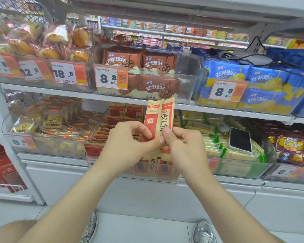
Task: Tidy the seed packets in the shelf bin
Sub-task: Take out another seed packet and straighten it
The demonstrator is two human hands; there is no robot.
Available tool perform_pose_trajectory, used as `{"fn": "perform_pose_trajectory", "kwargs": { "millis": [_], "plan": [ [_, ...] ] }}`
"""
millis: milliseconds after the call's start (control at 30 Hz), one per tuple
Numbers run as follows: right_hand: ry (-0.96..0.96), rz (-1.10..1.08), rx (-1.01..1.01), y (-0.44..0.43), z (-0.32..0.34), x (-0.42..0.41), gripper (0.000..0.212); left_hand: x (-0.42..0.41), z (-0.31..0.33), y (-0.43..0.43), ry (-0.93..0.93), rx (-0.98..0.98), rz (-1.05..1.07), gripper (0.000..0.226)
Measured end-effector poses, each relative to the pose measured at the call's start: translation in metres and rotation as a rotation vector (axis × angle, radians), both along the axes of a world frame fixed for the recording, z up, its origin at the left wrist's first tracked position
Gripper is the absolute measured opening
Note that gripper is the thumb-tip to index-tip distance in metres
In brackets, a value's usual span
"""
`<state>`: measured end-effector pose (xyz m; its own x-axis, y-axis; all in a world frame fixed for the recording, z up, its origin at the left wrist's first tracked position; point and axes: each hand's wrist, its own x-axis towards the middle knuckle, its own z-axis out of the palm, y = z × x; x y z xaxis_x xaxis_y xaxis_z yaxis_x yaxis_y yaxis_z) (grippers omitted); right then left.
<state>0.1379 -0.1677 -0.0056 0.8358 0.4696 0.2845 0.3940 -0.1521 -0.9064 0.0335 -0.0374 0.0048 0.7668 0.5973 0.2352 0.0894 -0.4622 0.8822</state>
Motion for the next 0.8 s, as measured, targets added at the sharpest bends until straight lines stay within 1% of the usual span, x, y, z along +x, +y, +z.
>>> {"fn": "perform_pose_trajectory", "kwargs": {
  "millis": [100,233,367,433,500,567,633,700,800],
  "plan": [
    [-0.048,-0.023,0.023,-0.002,0.003,-0.002,0.027,-0.002,0.005,0.002,0.025,-0.062,-0.059,0.035],
    [-0.118,0.008,-0.011,-0.001,0.002,-0.002,0.032,-0.005,0.009,0.005,0.057,-0.080,-0.092,0.032],
    [-0.159,0.089,0.065,-0.003,0.004,-0.004,0.022,-0.006,0.014,0.007,0.014,-0.155,-0.129,0.029],
    [-0.192,0.119,0.042,-0.004,0.005,-0.004,0.025,-0.006,0.015,0.009,-0.017,-0.166,-0.114,0.025],
    [-0.198,0.142,-0.008,-0.002,0.003,-0.003,0.029,-0.004,0.013,0.011,-0.024,-0.146,-0.099,0.022],
    [-0.212,0.126,-0.058,-0.001,0.001,-0.002,0.037,-0.002,0.008,0.013,0.017,-0.084,-0.121,0.023],
    [-0.285,0.091,-0.108,0.000,-0.001,0.000,0.040,-0.001,0.004,0.013,0.061,-0.039,-0.151,0.027],
    [-0.311,0.085,-0.112,0.000,-0.002,0.001,0.039,0.000,0.004,0.014,0.071,-0.012,-0.170,0.031],
    [-0.232,0.059,-0.080,0.000,-0.002,0.002,0.033,0.000,0.005,0.015,0.053,0.027,-0.177,0.034]
  ]
}}
